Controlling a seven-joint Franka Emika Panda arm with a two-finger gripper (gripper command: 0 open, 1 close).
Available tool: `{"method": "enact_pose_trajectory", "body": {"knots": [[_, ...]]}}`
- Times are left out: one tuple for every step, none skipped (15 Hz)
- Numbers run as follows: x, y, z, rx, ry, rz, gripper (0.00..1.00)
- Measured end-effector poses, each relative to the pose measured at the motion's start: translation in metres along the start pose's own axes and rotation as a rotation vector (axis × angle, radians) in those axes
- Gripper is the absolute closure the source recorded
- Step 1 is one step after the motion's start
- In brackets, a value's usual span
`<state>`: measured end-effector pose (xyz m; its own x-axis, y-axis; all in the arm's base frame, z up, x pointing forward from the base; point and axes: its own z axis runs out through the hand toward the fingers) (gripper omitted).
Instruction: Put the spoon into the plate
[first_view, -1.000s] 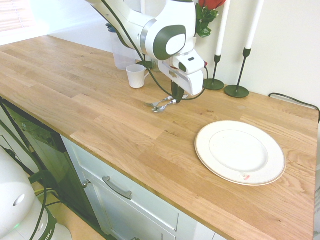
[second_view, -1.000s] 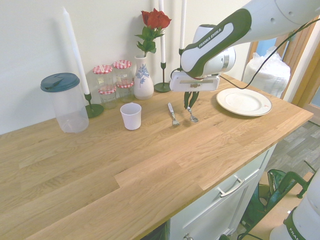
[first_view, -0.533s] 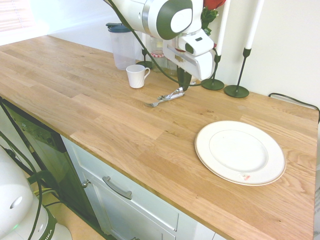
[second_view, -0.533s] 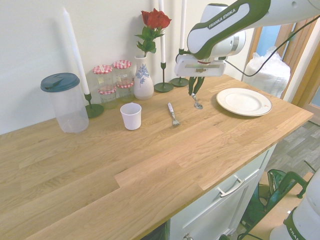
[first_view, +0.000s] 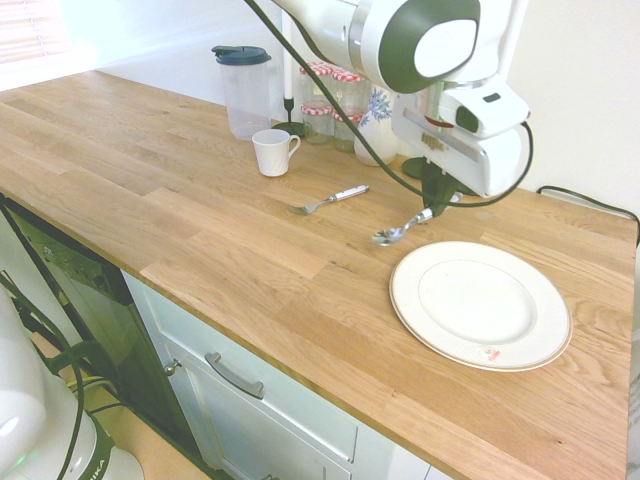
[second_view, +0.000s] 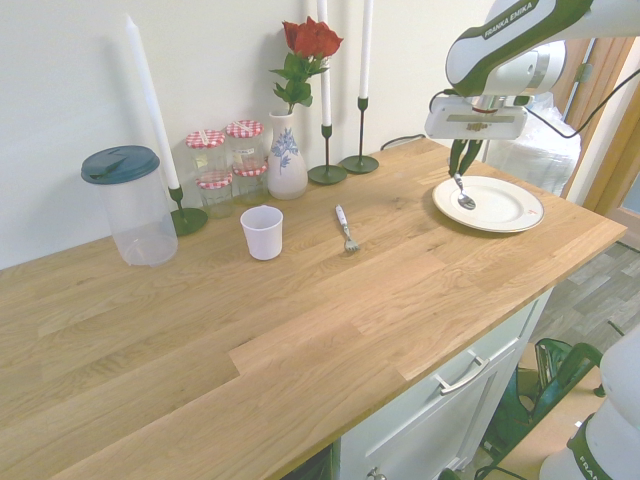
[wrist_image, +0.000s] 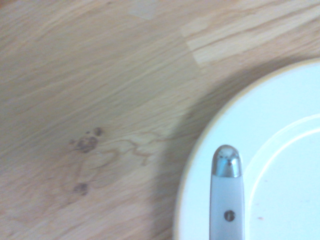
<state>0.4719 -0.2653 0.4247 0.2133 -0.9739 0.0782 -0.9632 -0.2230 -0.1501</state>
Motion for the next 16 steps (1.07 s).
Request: {"method": "enact_pose_trajectory", "body": {"knots": [[0.011, 0.009, 0.007, -0.001, -0.007, 0.009, 1.0], [0.023, 0.019, 0.014, -0.004, -0.014, 0.019, 1.0], [0.032, 0.026, 0.02, -0.006, -0.019, 0.025, 1.0], [0.039, 0.032, 0.025, -0.005, -0.023, 0.03, 1.0], [0.043, 0.035, 0.03, -0.005, -0.028, 0.034, 1.0], [0.047, 0.037, 0.035, -0.006, -0.033, 0.038, 1.0], [0.05, 0.038, 0.04, -0.007, -0.037, 0.041, 1.0], [0.052, 0.038, 0.047, -0.012, -0.039, 0.046, 1.0], [0.055, 0.039, 0.053, -0.016, -0.04, 0.053, 1.0], [0.057, 0.039, 0.06, -0.019, -0.044, 0.06, 1.0], [0.058, 0.038, 0.067, -0.02, -0.047, 0.067, 1.0], [0.06, 0.038, 0.074, -0.022, -0.051, 0.07, 1.0], [0.061, 0.037, 0.078, -0.021, -0.051, 0.072, 1.0], [0.063, 0.036, 0.078, -0.016, -0.051, 0.074, 0.0], [0.063, 0.036, 0.078, -0.013, -0.052, 0.075, 0.0], [0.064, 0.035, 0.078, -0.01, -0.052, 0.075, 0.0]]}}
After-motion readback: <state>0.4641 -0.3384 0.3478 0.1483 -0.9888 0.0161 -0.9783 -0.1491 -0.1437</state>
